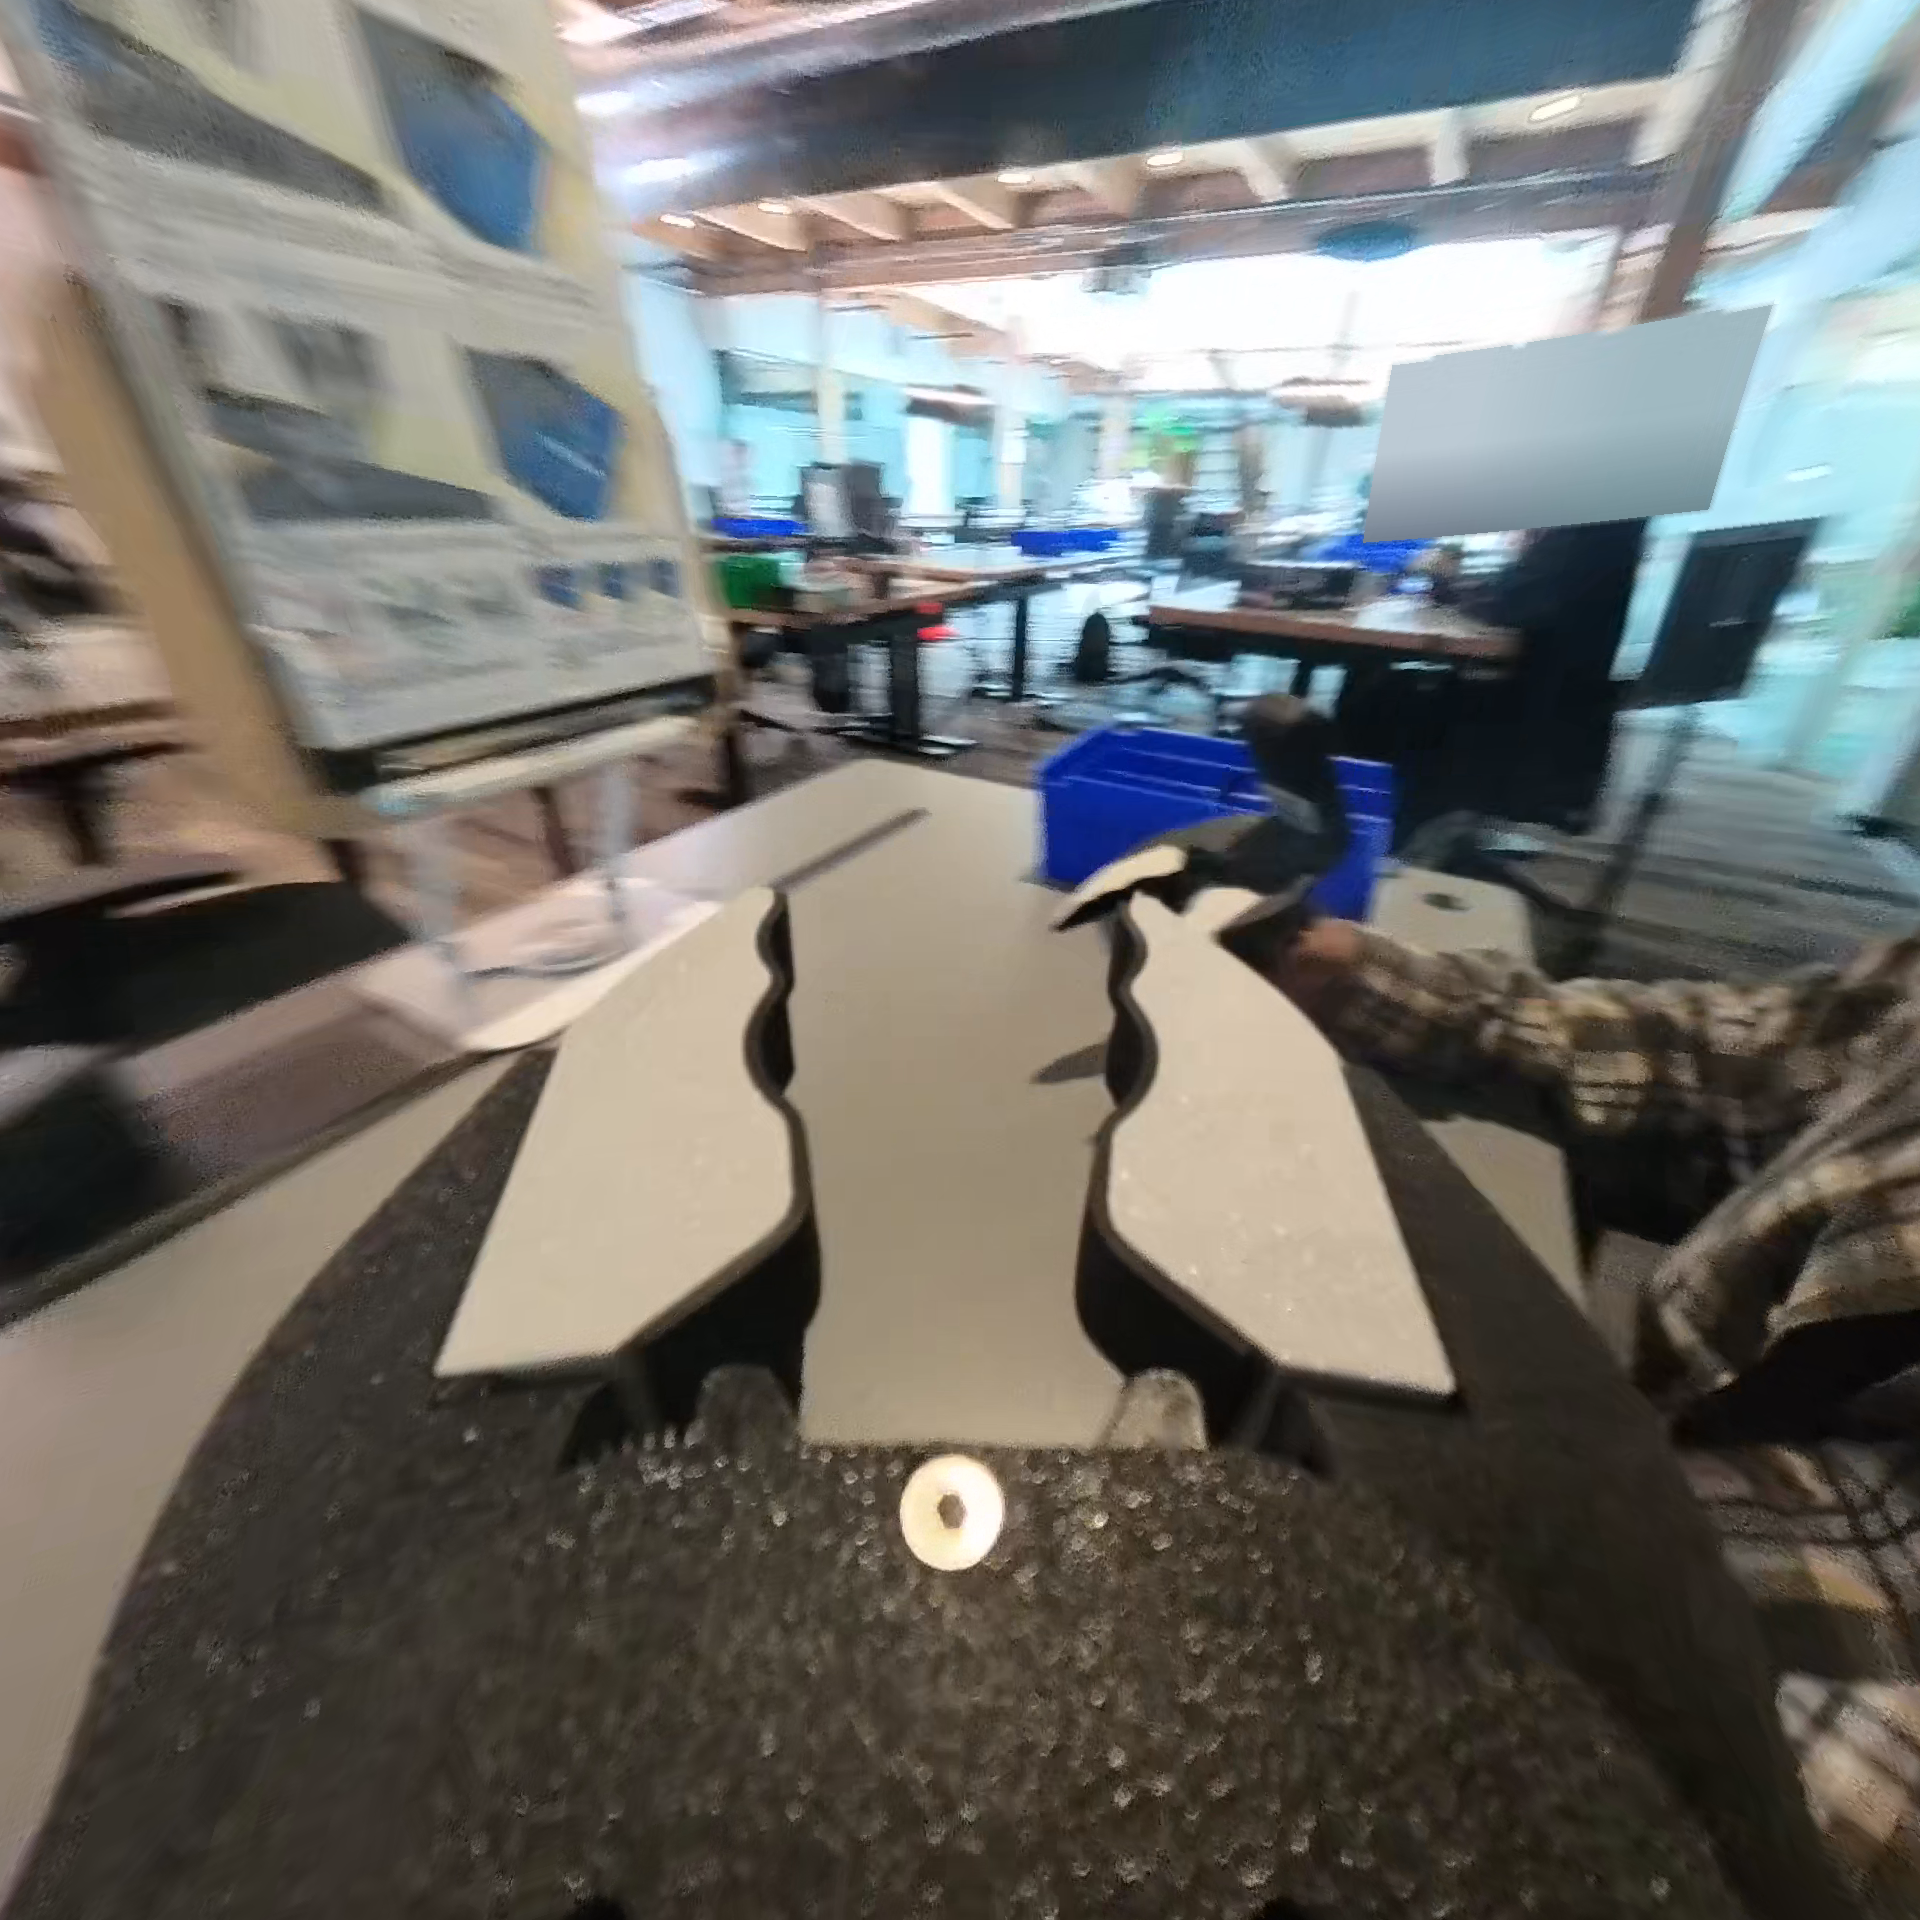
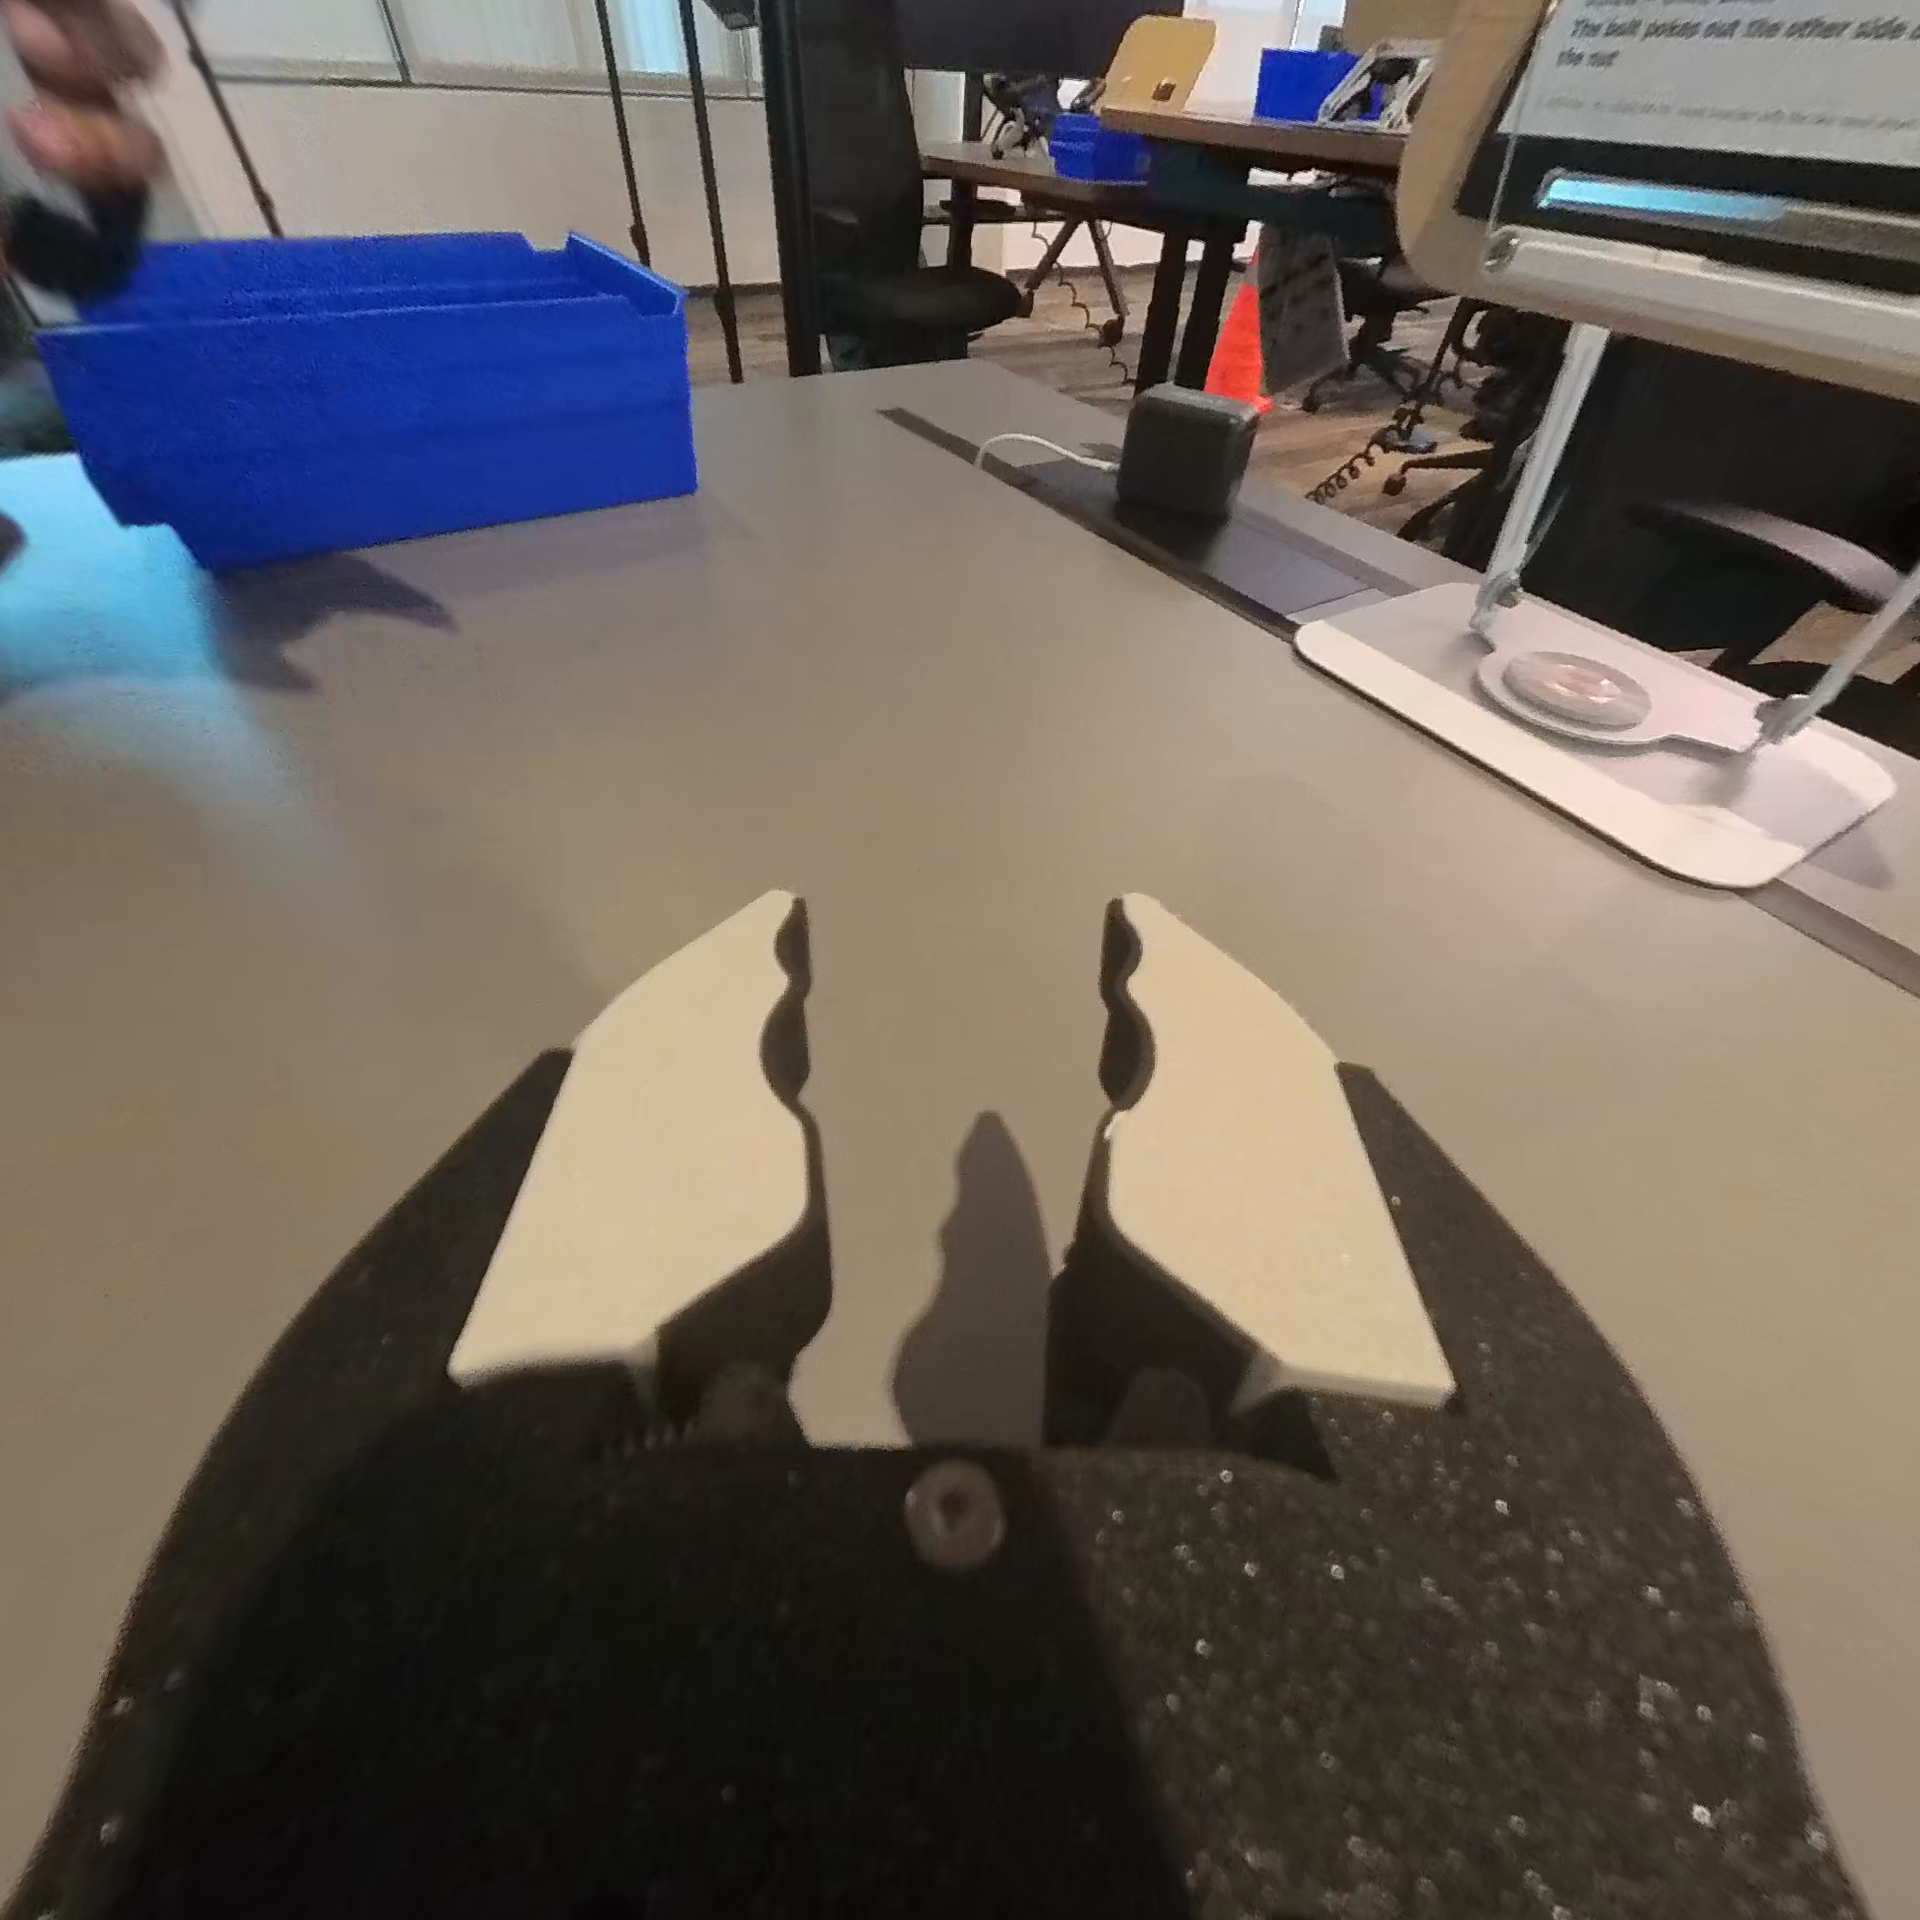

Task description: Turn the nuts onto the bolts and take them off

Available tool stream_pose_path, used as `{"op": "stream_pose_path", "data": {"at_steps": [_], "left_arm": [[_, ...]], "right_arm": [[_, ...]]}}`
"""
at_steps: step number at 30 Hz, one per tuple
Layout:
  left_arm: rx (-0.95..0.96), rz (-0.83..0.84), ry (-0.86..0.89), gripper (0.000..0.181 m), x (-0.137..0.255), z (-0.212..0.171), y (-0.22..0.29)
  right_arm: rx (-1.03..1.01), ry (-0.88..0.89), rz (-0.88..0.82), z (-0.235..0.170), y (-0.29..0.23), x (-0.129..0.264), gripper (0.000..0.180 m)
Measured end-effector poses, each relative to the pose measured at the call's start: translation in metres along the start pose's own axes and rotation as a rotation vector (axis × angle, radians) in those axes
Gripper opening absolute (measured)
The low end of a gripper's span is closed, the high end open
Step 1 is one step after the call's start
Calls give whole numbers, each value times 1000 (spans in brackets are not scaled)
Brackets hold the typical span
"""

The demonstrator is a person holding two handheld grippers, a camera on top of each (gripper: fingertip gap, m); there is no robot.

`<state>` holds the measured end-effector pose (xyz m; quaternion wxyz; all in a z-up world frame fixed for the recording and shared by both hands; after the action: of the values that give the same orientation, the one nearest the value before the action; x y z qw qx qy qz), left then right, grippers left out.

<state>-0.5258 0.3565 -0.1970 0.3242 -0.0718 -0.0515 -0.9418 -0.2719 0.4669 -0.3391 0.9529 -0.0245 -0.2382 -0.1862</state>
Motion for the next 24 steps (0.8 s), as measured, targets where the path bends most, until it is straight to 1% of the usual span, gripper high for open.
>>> {"op": "stream_pose_path", "data": {"at_steps": [3,5,8,11,13,16,19,22,24], "left_arm": [[-6,248,-25,54,92,17,-35],[60,378,-86,52,148,8,-58],[241,499,-259,50,211,-32,-82],[391,600,-425,50,249,-74,-92],[450,640,-521,49,259,-97,-96],[498,639,-682,44,256,-129,-100],[449,580,-841,30,242,-155,-105],[407,547,-988,28,234,-178,-113],[393,531,-1038,27,230,-188,-119]], "right_arm": [[11,-13,15,0,-5,-3,53],[21,-24,28,-1,-8,-5,53],[39,-51,45,-3,-14,-9,52],[53,-75,50,-7,-16,-15,50],[55,-85,47,-8,-17,-18,49],[51,-82,51,-8,-18,-21,48],[53,-89,54,-9,-19,-23,47],[54,-100,51,-12,-18,-24,47],[52,-106,53,-13,-17,-25,47]]}}
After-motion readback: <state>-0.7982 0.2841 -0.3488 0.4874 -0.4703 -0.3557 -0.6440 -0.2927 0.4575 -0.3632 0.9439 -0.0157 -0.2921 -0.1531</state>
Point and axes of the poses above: each gripper's, where its closed fingertips meet, x back along the fingers, z out of its top, y = z × x across the jaws, the point moved 2 cm from there along x, back along the fingers, and after that the axes turned 13 degrees about -y, right-handed, at the moved point
